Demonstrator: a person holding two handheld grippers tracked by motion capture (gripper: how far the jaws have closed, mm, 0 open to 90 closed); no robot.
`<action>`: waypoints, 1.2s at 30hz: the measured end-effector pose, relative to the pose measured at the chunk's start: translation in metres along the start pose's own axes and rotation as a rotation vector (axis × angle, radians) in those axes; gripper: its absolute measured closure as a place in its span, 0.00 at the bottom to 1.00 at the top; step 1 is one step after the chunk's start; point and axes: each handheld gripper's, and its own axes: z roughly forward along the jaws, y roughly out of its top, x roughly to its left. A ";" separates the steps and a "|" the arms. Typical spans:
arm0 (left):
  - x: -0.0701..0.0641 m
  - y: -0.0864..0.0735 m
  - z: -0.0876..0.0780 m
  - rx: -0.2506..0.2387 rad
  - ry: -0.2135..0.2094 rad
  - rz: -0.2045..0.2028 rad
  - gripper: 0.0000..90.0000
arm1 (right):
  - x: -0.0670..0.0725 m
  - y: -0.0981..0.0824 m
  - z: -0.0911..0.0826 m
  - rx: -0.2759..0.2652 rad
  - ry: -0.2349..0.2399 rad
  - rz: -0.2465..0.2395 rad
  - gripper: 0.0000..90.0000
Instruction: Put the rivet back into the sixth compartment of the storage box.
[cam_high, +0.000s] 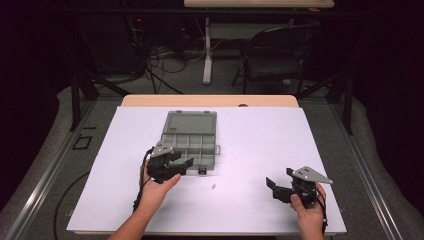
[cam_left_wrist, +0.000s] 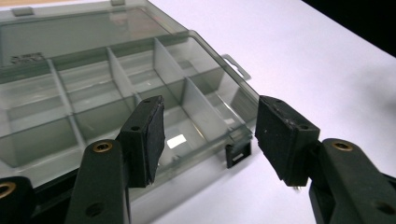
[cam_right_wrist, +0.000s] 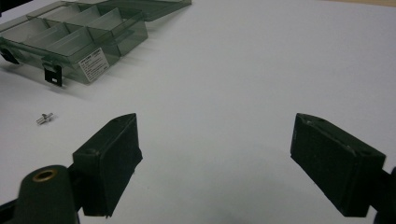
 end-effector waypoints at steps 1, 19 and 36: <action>-0.003 -0.001 0.002 0.008 -0.015 0.006 0.47 | 0.000 0.000 0.000 -0.005 -0.001 0.000 0.17; -0.033 -0.017 0.020 0.076 -0.088 0.075 0.53 | 0.000 -0.001 0.002 -0.015 -0.006 0.000 0.17; -0.053 -0.035 0.043 0.134 -0.143 0.107 0.73 | 0.000 0.000 0.002 -0.005 -0.001 -0.003 0.17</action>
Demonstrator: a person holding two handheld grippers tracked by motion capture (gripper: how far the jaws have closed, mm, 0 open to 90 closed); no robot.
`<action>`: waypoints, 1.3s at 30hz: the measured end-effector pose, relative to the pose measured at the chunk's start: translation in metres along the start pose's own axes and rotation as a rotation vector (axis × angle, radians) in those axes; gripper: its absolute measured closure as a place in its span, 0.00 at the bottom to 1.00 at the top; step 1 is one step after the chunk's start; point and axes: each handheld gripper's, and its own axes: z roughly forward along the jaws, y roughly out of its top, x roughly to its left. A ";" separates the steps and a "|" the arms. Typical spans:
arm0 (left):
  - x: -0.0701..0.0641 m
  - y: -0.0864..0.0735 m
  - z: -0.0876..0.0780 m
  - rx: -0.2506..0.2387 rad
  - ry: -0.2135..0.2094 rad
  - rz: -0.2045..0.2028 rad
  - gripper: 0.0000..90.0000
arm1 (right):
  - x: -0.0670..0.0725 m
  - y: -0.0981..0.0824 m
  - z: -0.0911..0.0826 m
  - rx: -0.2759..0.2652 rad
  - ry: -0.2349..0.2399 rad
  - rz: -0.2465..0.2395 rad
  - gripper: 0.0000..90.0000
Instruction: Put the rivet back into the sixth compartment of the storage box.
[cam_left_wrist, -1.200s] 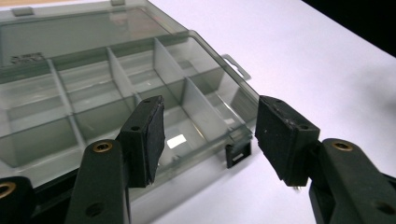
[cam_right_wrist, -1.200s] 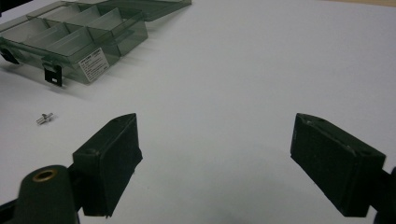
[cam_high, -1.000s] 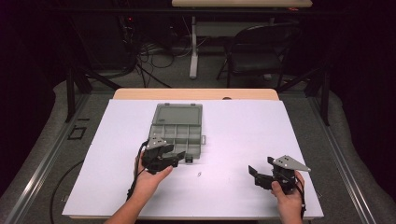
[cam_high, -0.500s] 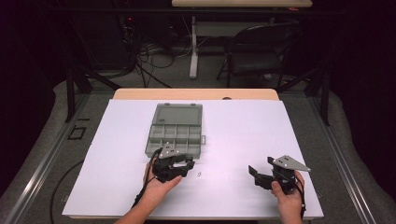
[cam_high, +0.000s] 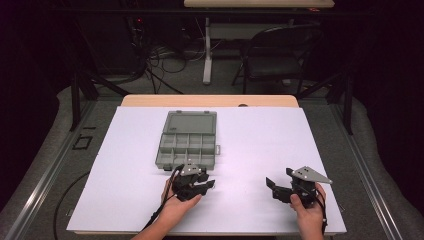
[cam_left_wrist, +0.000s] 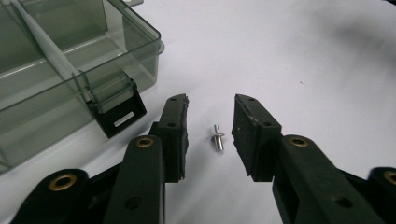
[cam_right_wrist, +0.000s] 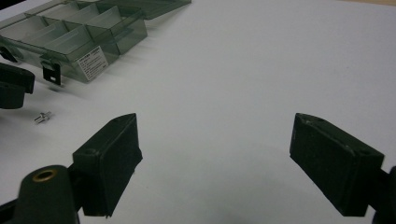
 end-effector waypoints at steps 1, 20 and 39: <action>-0.001 -0.001 0.002 0.000 -0.002 0.005 0.75 | 0.000 0.000 -0.001 0.012 0.001 -0.002 0.17; -0.005 -0.009 0.016 0.038 0.011 0.027 0.91 | 0.000 0.000 0.001 -0.008 0.004 -0.004 0.17; -0.004 -0.009 0.015 0.036 -0.003 0.028 0.92 | 0.000 0.000 0.000 0.007 0.008 -0.002 0.17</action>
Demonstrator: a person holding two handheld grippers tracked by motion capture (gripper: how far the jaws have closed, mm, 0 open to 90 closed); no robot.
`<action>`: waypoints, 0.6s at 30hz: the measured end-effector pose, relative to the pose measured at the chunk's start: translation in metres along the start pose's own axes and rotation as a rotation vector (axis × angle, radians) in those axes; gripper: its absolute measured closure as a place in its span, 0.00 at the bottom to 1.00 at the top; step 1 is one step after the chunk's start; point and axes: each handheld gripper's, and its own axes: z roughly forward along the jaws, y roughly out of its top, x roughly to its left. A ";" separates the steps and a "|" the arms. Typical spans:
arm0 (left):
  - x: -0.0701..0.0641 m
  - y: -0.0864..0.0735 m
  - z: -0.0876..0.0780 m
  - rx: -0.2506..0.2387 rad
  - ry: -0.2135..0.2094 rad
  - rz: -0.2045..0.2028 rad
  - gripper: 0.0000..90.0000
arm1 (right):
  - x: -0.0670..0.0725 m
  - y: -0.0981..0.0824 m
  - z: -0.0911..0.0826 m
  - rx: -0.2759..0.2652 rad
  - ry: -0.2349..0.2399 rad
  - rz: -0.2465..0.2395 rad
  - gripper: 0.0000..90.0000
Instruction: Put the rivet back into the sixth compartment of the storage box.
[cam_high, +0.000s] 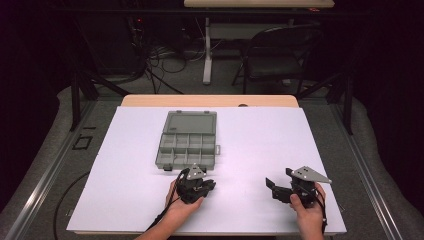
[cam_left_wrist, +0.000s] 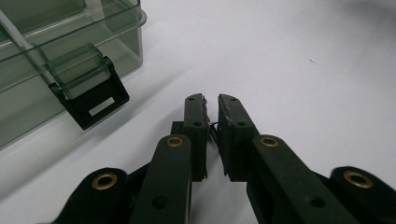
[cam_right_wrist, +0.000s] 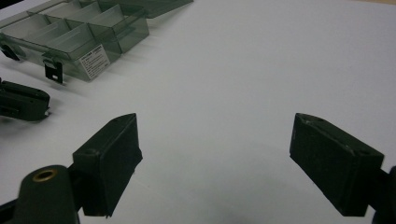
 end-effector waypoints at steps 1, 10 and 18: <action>0.000 0.000 0.000 0.000 0.000 0.000 0.92 | 0.000 0.000 0.000 0.000 0.000 0.000 0.17; 0.010 0.006 -0.016 -0.046 0.004 -0.020 0.92 | 0.000 0.000 -0.001 -0.002 -0.001 0.001 0.17; 0.020 0.013 -0.033 -0.081 0.022 -0.046 0.92 | 0.000 0.000 0.000 -0.002 0.000 0.000 0.17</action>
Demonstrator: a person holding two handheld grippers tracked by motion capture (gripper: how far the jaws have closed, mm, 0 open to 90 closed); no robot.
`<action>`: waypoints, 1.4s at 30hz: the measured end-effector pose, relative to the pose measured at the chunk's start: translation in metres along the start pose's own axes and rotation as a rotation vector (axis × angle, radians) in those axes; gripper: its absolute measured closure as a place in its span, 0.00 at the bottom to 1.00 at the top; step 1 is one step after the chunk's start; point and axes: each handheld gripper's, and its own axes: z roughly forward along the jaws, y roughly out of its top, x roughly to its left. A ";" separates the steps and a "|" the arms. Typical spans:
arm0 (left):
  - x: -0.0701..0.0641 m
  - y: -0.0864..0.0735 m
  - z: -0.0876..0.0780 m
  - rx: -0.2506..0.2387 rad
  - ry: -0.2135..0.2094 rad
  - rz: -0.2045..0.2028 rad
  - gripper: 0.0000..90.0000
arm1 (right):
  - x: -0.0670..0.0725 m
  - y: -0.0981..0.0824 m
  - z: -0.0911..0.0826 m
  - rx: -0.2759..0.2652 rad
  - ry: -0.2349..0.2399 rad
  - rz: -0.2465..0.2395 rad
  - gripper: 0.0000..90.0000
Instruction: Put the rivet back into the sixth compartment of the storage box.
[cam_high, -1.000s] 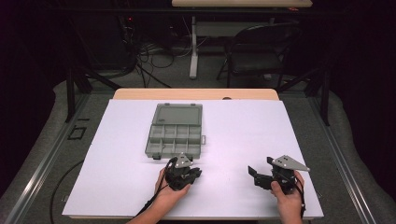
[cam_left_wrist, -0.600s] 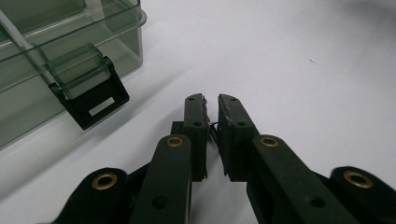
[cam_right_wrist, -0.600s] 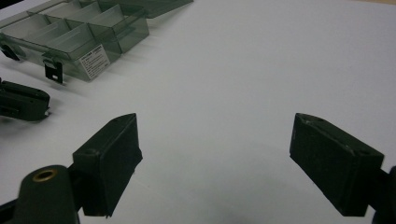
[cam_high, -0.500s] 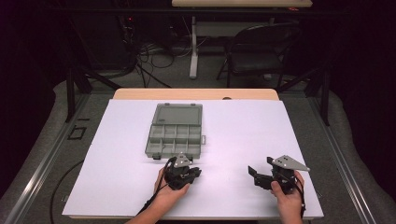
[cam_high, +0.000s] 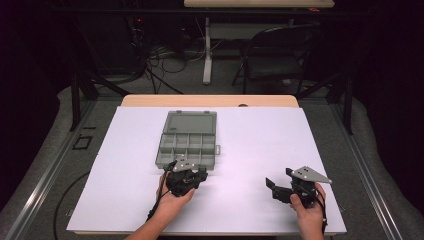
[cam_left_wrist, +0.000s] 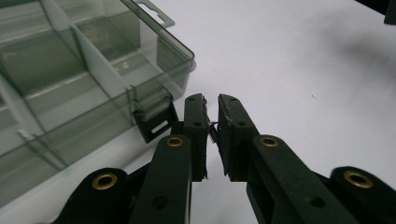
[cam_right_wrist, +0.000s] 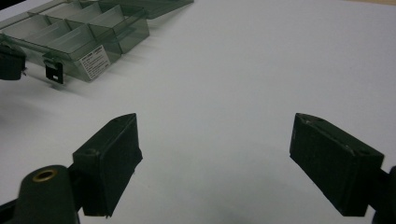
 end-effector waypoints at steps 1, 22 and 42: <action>0.002 0.001 -0.002 -0.003 -0.001 -0.004 0.92 | 0.000 0.000 0.000 0.000 0.000 0.000 0.17; 0.030 0.013 -0.032 -0.054 0.074 -0.055 0.92 | 0.000 0.000 -0.001 0.010 -0.001 0.001 0.17; 0.068 0.014 -0.054 -0.079 0.160 -0.123 0.92 | 0.000 -0.001 0.001 0.001 0.002 -0.002 0.17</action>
